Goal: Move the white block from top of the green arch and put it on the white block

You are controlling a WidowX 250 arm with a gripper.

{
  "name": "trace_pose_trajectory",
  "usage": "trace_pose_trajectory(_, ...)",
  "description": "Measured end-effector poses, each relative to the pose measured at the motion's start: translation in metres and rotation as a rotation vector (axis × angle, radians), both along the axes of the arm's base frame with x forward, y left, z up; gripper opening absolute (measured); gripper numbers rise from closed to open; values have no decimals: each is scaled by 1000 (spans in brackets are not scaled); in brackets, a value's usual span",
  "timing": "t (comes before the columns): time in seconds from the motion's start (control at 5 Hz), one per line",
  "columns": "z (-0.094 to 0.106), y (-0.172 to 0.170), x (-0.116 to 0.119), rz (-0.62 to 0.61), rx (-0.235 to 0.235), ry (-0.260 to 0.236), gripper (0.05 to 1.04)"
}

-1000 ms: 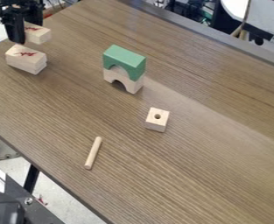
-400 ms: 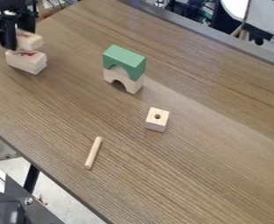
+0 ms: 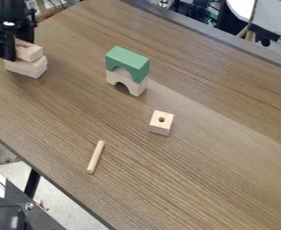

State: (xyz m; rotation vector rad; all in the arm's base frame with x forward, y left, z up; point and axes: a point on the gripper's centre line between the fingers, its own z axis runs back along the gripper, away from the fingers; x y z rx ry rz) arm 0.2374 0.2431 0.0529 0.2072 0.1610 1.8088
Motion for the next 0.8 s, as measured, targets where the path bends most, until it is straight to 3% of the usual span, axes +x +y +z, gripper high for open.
trace_pose_trajectory(0.2,6,-2,-3,45,45,-34,673)
trace_pose_trajectory(0.4,7,-3,-6,71,60,-32,955)
trace_pose_trajectory(0.6,6,-5,-5,75,62,-25,1001)
trace_pose_trajectory(0.8,27,-9,-2,75,87,-69,999)
